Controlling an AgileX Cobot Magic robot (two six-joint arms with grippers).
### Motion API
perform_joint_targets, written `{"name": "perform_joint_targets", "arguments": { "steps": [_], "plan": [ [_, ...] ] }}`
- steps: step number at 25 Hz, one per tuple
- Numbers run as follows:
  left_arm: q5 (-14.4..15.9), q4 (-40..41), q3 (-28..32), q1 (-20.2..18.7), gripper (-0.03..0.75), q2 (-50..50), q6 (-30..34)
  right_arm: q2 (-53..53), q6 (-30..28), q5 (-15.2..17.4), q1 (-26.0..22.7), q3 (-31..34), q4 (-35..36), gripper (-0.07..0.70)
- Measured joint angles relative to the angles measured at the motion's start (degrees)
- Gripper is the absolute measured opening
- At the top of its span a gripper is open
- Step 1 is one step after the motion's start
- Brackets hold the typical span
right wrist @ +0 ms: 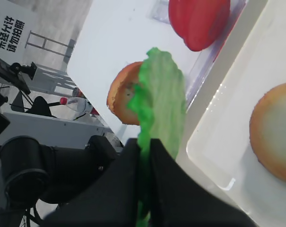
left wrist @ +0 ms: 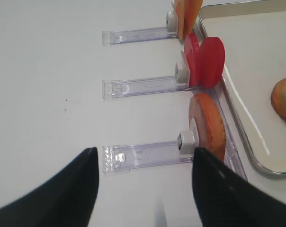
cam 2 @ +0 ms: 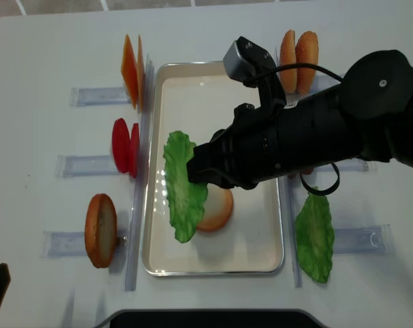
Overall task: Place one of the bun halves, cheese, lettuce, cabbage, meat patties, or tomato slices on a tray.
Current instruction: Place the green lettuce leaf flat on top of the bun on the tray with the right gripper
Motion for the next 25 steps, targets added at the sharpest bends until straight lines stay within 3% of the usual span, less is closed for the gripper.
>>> {"name": "perform_joint_targets", "arguments": {
  "steps": [7,11,18,25],
  "plan": [
    [0.0,0.0,0.0,0.0,0.471,0.0,0.0,5.68,-11.7,-0.5,-0.78,0.0,8.23,0.013],
    [0.0,0.0,0.0,0.0,0.471,0.0,0.0,7.95,-14.86,-1.98,-1.03,0.0,9.63,0.013],
    [0.0,0.0,0.0,0.0,0.471,0.0,0.0,9.6,-16.83,-4.36,-1.03,0.51,9.65,0.013],
    [0.0,0.0,0.0,0.0,0.471,0.0,0.0,9.6,-16.62,-4.5,-1.03,1.42,9.49,0.013]
  ]
}}
